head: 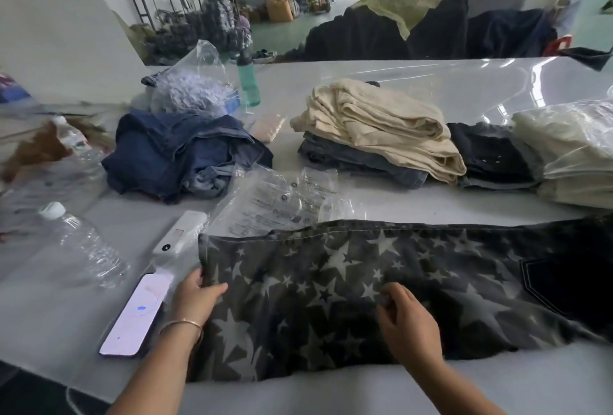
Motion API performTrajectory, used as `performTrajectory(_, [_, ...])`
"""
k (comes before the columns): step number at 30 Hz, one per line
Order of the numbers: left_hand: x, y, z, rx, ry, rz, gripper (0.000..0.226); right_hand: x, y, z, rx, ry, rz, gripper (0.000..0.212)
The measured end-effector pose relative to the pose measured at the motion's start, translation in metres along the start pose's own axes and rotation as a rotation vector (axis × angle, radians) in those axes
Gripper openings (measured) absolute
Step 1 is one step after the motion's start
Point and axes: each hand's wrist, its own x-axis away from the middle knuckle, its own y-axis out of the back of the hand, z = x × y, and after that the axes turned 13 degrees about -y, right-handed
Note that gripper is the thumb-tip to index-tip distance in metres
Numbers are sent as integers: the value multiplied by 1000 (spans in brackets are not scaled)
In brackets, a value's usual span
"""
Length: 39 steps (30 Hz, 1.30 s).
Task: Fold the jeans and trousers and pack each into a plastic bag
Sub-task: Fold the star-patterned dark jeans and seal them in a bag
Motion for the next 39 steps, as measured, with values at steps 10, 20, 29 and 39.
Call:
performTrajectory(10, [-33, -15, -1, -99, -2, -161, 57, -71, 6, 12, 86, 70, 153, 16])
performTrajectory(20, [-78, -5, -9, 141, 57, 18, 17, -127, -33, 69, 340, 296, 245, 39])
performTrajectory(29, [-139, 16, -13, -174, -170, 326, 31, -167, -60, 78, 511, 193, 235, 45])
performTrajectory(39, [-154, 3, 2, -743, -406, 376, 21, -209, -65, 73, 573, 109, 327, 24])
